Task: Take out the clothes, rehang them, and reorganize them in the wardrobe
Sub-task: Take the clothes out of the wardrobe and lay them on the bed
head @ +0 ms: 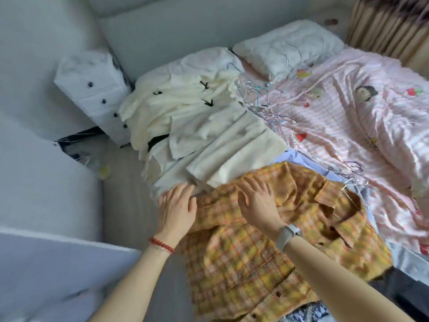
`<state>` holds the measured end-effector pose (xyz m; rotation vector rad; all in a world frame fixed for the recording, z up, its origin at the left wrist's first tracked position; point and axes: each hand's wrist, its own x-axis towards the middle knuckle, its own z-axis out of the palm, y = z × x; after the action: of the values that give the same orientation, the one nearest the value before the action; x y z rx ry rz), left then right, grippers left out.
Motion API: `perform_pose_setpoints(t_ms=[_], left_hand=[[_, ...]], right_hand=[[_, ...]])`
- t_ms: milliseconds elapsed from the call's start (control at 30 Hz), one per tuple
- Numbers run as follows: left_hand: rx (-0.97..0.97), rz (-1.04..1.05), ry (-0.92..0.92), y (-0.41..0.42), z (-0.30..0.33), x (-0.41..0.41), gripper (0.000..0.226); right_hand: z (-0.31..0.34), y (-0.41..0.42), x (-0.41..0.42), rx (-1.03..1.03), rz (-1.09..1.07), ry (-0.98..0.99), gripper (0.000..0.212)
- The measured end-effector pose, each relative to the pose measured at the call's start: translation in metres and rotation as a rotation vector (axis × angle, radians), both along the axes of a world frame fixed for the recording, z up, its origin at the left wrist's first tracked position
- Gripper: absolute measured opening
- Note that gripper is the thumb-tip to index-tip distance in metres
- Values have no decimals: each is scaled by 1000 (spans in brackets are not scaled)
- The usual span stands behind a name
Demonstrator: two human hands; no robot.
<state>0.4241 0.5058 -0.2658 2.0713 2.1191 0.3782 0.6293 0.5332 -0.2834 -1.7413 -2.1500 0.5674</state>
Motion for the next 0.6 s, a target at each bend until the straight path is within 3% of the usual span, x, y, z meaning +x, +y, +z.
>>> perform_pose_setpoints(t_ms=[300,367,600], left_hand=[[287,713,105,-245,58,-231,20],[289,845,164,-308,71,-272,27],[383,1430,221,-527,97,-338,38]], right_hand=[[70,-133,-275,136,685,80,31],[79,-175,-329,134,828,114,35],[96,-339,-484,123,1284,189,39]])
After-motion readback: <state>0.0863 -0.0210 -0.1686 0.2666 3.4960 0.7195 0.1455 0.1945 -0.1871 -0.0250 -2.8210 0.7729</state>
